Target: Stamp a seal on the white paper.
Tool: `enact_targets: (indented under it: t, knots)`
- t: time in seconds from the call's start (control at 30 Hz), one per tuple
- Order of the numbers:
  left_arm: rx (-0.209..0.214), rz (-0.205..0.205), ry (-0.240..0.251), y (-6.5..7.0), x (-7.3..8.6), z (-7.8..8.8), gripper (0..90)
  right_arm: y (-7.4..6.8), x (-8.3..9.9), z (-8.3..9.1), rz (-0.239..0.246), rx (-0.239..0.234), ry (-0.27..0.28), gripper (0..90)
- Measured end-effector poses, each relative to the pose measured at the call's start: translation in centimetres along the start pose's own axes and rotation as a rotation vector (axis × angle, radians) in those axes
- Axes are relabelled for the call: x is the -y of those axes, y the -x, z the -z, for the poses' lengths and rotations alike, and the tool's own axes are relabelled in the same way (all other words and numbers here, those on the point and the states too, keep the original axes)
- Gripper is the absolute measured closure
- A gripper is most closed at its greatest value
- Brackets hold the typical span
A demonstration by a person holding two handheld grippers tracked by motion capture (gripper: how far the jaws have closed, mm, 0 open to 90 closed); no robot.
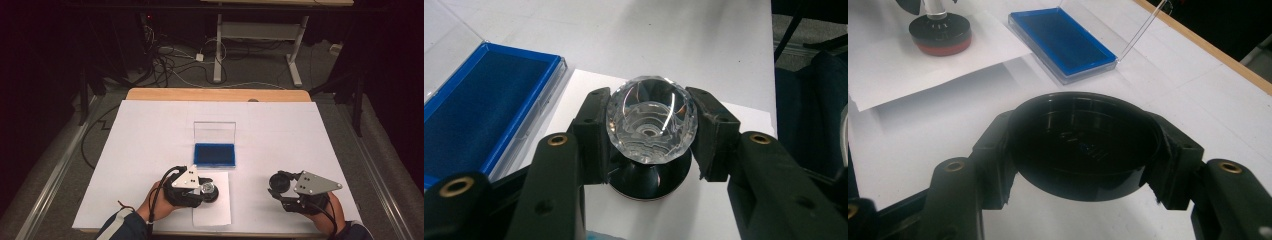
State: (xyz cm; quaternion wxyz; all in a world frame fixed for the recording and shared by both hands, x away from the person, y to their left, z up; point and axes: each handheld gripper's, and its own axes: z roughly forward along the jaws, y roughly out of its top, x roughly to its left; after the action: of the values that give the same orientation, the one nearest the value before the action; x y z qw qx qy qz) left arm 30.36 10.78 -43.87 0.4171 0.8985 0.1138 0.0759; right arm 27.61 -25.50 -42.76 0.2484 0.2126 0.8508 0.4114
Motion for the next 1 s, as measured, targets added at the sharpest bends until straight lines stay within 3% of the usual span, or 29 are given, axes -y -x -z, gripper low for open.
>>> enact_targets:
  t: [0.37, 1.0]
  knots:
    - [-0.005, 0.009, 0.017, -0.3, -0.1, 0.4, 54.1, 0.0, 0.0, 0.0, 0.001, 0.002, -0.004, 38.5]
    - [-0.039, 0.013, 0.114, -0.3, -1.0, 2.7, 54.1, 0.0, 0.0, 0.0, -0.003, -0.001, 0.002, 38.5]
